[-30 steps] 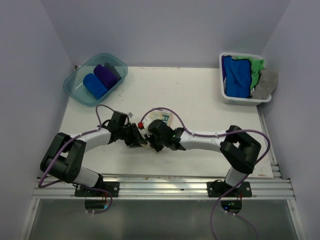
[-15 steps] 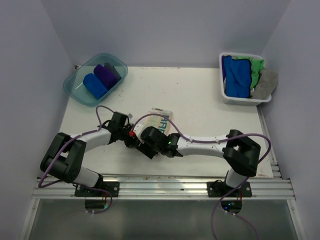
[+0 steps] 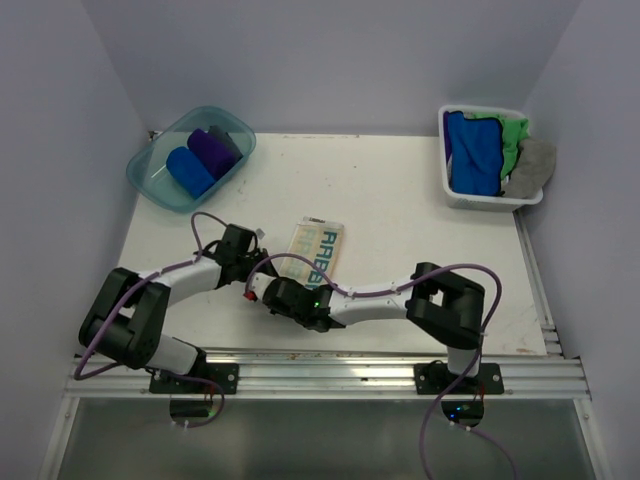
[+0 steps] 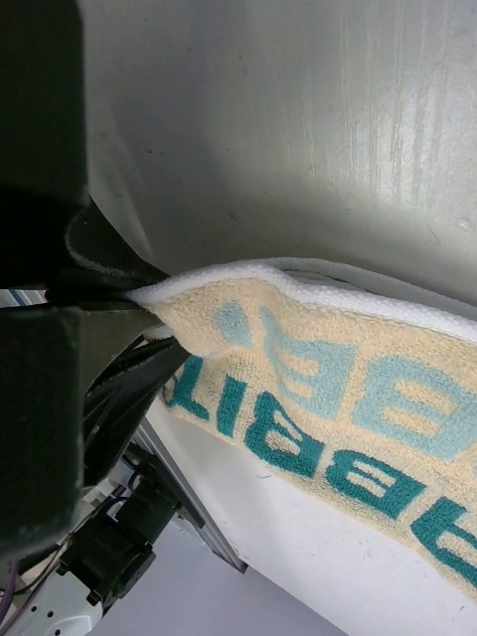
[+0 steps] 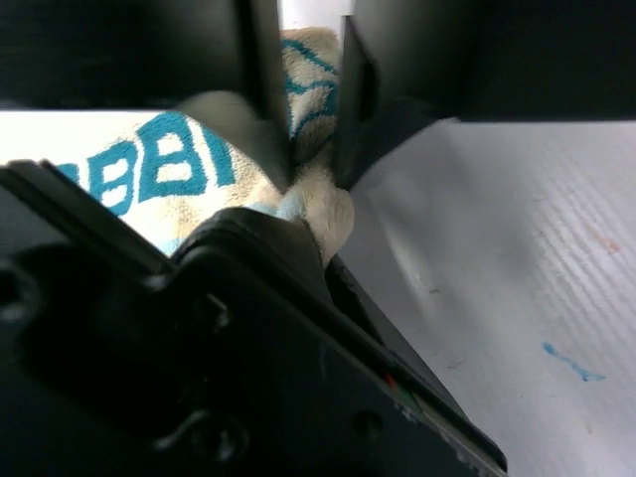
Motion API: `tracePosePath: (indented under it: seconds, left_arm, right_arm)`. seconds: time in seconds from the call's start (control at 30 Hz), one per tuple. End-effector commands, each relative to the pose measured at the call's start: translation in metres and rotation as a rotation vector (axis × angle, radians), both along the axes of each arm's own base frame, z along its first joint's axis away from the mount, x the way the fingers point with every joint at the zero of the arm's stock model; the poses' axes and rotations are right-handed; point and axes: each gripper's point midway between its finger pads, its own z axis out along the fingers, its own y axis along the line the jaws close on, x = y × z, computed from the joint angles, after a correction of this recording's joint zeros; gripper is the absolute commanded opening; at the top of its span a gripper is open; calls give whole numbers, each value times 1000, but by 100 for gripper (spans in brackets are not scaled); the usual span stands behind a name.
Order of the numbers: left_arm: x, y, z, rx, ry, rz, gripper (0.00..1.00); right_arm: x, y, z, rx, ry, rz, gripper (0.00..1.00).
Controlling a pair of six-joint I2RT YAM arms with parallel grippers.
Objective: Roll the towels
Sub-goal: Roll the towel
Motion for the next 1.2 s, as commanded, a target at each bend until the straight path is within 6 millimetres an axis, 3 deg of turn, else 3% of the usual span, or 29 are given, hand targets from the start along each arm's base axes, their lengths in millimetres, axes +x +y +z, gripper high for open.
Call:
tracePosePath:
  seconds: [0.0, 0.07, 0.1, 0.17, 0.2, 0.27, 0.3, 0.5, 0.8, 1.17]
  left_arm:
    - [3, -2, 13, -26, -21, -7, 0]
    - [4, 0, 14, -18, -29, -9, 0]
    - [6, 1, 17, -18, -41, -9, 0]
    - [9, 2, 22, -15, -63, -21, 5]
    - [11, 4, 22, -6, -69, -22, 16]
    - [15, 7, 27, 10, -87, -29, 26]
    - [15, 9, 28, 19, -91, -35, 37]
    - [26, 18, 39, 53, -140, -39, 61]
    - [28, 37, 44, 84, -150, 4, 66]
    - [30, 48, 54, 92, -212, 54, 56]
  right_arm:
    - [12, 9, 9, 26, -70, -8, 21]
    - [10, 11, 12, 41, -55, -3, 2]
    - [9, 13, 14, 53, -46, -2, 0]
    - [4, 16, 18, 88, -10, 6, 0]
    - [2, 18, 24, 113, 3, 12, 0]
    - [-1, 20, 29, 148, 43, 11, 0]
    - [-4, 23, 33, 177, 83, 24, 0]
    - [-11, 29, 39, 271, 279, 37, 0]
    - [-2, 31, 54, 430, 559, -29, 0]
    - [-2, 36, 63, 460, 863, -62, 0]
